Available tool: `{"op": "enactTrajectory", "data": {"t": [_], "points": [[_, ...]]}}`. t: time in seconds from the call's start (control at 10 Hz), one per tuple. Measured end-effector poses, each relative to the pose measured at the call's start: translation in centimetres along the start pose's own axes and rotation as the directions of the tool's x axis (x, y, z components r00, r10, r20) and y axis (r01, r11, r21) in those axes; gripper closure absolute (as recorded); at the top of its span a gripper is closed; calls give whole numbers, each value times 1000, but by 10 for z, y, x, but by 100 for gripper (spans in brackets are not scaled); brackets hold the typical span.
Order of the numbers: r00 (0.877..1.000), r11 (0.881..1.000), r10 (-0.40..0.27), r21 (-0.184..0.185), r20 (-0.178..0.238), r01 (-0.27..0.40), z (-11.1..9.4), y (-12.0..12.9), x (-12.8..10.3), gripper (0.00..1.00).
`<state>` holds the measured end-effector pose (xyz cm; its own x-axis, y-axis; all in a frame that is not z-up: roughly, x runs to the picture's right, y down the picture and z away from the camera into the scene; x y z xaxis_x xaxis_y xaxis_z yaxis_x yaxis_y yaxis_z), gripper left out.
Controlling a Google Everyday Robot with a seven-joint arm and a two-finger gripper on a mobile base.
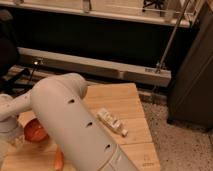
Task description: Push the ceramic bowl across the table
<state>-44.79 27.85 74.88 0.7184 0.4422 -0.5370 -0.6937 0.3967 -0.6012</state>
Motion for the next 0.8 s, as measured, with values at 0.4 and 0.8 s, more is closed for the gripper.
{"op": "enactTrajectory", "data": {"t": [0.4,0.8], "points": [[997,997,74,14,35,-74,-13,-45,-7,100],[989,990,134,25,57,-136,-27,-95,-17,100]]}}
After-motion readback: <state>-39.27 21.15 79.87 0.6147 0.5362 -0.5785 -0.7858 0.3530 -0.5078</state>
